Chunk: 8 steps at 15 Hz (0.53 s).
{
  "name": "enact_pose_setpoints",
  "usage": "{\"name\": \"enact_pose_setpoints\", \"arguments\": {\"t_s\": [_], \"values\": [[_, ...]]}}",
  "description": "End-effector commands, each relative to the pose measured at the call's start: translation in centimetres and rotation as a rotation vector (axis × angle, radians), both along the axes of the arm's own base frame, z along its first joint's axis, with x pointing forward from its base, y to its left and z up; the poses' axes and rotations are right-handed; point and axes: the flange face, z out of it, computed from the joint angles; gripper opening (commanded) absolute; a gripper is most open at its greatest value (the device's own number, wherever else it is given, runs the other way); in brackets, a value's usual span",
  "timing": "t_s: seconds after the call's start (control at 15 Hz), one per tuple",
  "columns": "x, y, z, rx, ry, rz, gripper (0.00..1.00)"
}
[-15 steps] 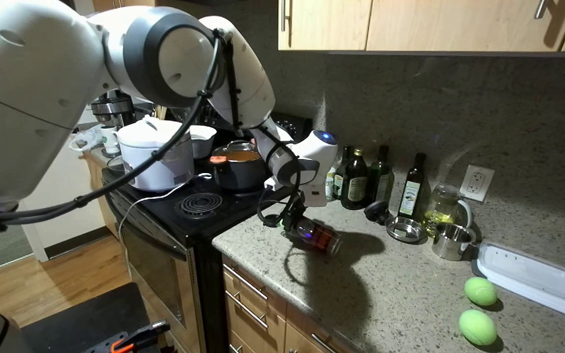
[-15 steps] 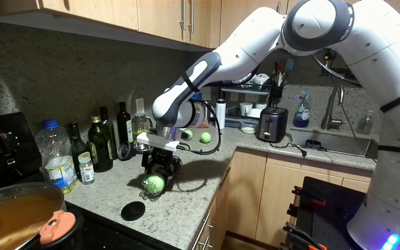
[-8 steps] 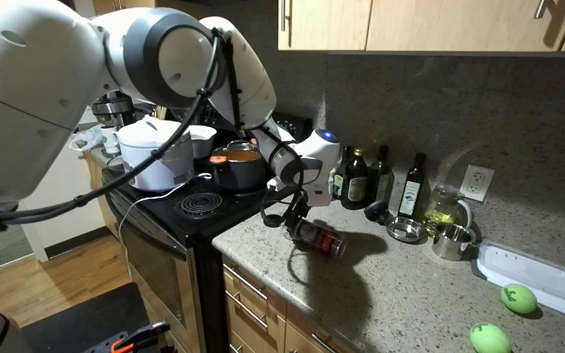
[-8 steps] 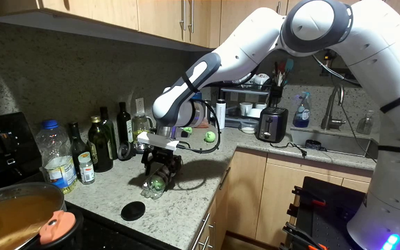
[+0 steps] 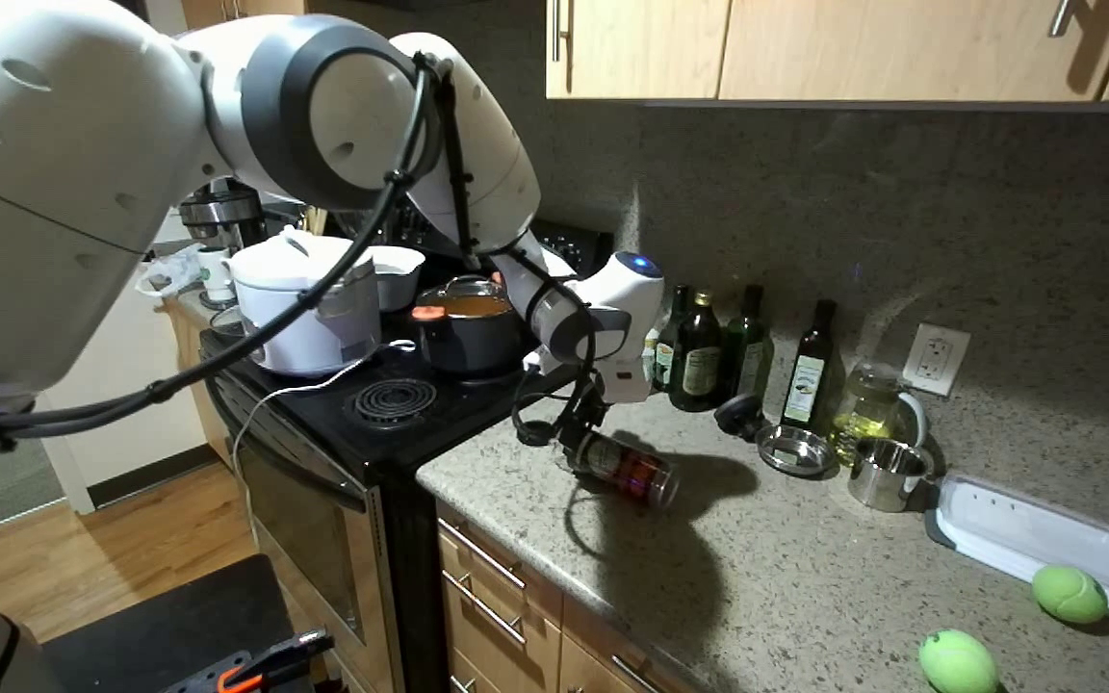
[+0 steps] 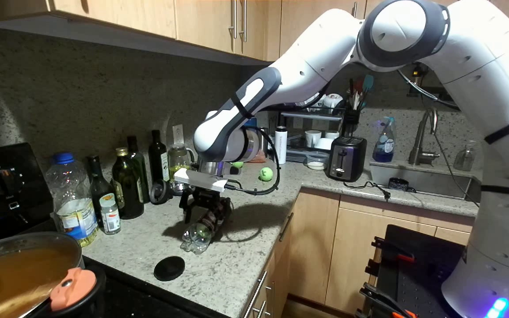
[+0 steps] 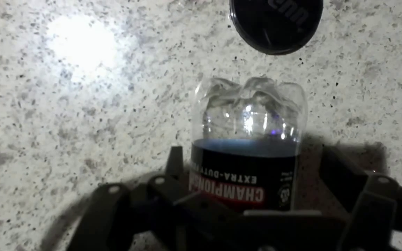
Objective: Put two tennis balls on the counter
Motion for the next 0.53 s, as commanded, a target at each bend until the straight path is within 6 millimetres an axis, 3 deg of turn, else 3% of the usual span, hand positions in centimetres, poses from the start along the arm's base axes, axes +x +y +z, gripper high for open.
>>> {"name": "enact_pose_setpoints", "arguments": {"t_s": [0.0,0.47], "values": [[0.0,0.4,2.0,-0.001,-0.036,0.004,1.0],[0.3,0.0,5.8,0.001,-0.146,-0.007,1.0]]}}
